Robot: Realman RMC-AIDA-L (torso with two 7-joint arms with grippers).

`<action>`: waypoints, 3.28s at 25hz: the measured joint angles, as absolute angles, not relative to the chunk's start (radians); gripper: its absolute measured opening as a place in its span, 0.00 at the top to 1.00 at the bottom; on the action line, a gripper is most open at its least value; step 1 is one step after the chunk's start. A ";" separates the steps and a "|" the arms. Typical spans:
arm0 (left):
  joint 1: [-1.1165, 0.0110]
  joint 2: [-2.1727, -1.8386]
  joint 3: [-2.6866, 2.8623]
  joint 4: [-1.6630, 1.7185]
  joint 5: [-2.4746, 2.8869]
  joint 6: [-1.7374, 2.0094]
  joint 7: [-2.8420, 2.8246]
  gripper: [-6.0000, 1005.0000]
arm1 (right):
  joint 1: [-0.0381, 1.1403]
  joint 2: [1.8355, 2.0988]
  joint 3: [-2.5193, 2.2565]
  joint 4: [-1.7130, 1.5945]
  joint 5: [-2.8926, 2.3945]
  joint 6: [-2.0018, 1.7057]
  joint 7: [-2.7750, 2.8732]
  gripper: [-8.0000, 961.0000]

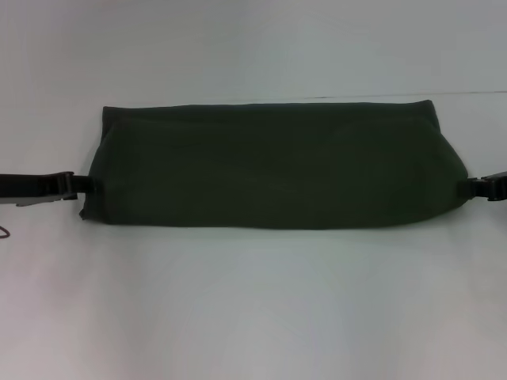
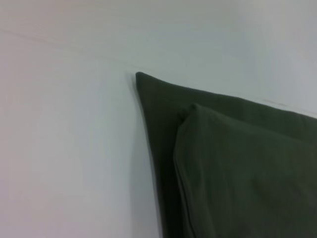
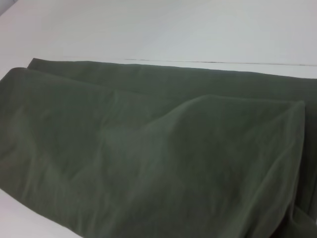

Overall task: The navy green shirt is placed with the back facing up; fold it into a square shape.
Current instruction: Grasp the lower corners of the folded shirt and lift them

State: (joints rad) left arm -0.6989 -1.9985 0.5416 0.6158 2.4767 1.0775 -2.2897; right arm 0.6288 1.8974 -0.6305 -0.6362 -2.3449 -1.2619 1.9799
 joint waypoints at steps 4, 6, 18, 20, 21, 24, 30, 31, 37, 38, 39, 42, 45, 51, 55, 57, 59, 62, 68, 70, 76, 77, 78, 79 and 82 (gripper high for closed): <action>-0.698 -2.005 0.574 0.615 2.477 1.067 -2.293 0.46 | 0.631 1.897 -0.630 -0.636 -2.345 -1.262 1.980 0.98; -0.697 -2.006 0.586 0.615 2.478 1.066 -2.294 0.44 | 0.631 1.897 -0.630 -0.636 -2.346 -1.262 1.980 0.98; -0.699 -2.010 0.602 0.615 2.483 1.092 -2.300 0.45 | 0.632 1.896 -0.630 -0.637 -2.346 -1.262 1.980 0.98; -0.700 -2.010 0.602 0.615 2.483 1.095 -2.300 0.45 | 0.632 1.896 -0.630 -0.637 -2.345 -1.262 1.980 0.98; -0.700 -2.010 0.602 0.615 2.483 1.095 -2.300 0.45 | 0.632 1.896 -0.630 -0.637 -2.345 -1.263 1.980 0.98; -0.700 -2.010 0.602 0.615 2.483 1.094 -2.300 0.45 | 0.632 1.896 -0.630 -0.637 -2.345 -1.263 1.980 0.99; -0.731 -2.004 0.652 0.537 2.514 1.020 -2.290 0.50 | 0.636 1.897 -0.635 -0.637 -2.354 -1.262 1.986 0.99; -0.738 -2.002 0.654 0.524 2.513 1.012 -2.284 0.52 | 0.638 1.897 -0.637 -0.637 -2.360 -1.262 1.990 0.99; -0.739 -2.000 0.639 0.527 2.506 1.032 -2.271 0.64 | 0.633 1.896 -0.630 -0.643 -2.363 -1.267 1.989 0.99; -0.739 -1.999 0.637 0.529 2.506 1.035 -2.271 0.68 | 0.633 1.896 -0.630 -0.641 -2.363 -1.265 1.987 0.99; -0.738 -1.998 0.634 0.531 2.506 1.039 -2.272 0.72 | 0.635 1.896 -0.630 -0.639 -2.363 -1.263 1.986 0.99; -0.739 -1.996 0.633 0.536 2.508 1.050 -2.275 0.84 | 0.639 1.898 -0.633 -0.637 -2.363 -1.261 1.984 0.98; -0.741 -1.995 0.633 0.536 2.511 1.059 -2.276 0.95 | 0.641 1.899 -0.636 -0.637 -2.363 -1.261 1.984 0.98; -0.736 -1.994 0.633 0.548 2.510 1.075 -2.281 0.95 | 0.639 1.901 -0.637 -0.637 -2.363 -1.260 1.983 0.98; -0.731 -1.994 0.634 0.567 2.509 1.114 -2.290 0.95 | 0.636 1.901 -0.637 -0.639 -2.362 -1.260 1.983 0.99; -0.725 -1.994 0.634 0.585 2.506 1.133 -2.295 0.95 | 0.635 1.901 -0.637 -0.641 -2.362 -1.263 1.982 0.99; -0.718 -1.997 0.634 0.606 2.506 1.158 -2.300 0.95 | 0.635 1.900 -0.637 -0.643 -2.363 -1.269 1.982 0.99; -0.708 -1.999 0.634 0.632 2.506 1.190 -2.305 0.95 | 0.633 1.896 -0.637 -0.645 -2.363 -1.278 1.982 0.99; -0.699 -1.994 0.634 0.667 2.513 1.262 -2.322 0.95 | 0.631 1.890 -0.635 -0.646 -2.363 -1.309 1.981 0.98; -0.693 -1.991 0.634 0.678 2.513 1.286 -2.323 0.94 | 0.631 1.889 -0.636 -0.647 -2.365 -1.323 1.981 0.98; -0.667 -1.985 0.629 0.721 2.541 1.371 -2.328 0.94 | 0.625 1.874 -0.636 -0.648 -2.374 -1.379 1.970 0.98; -0.661 -1.983 0.625 0.731 2.543 1.386 -2.330 0.94 | 0.623 1.871 -0.634 -0.649 -2.374 -1.394 1.965 0.98; -0.656 -1.983 0.623 0.740 2.543 1.400 -2.330 0.94 | 0.620 1.868 -0.632 -0.649 -2.374 -1.406 1.960 0.98; -0.650 -1.983 0.620 0.751 2.544 1.420 -2.330 0.94 | 0.618 1.866 -0.631 -0.649 -2.375 -1.415 1.957 0.98; -0.644 -1.981 0.616 0.775 2.551 1.478 -2.330 0.94 | 0.610 1.861 -0.631 -0.650 -2.375 -1.445 1.942 0.98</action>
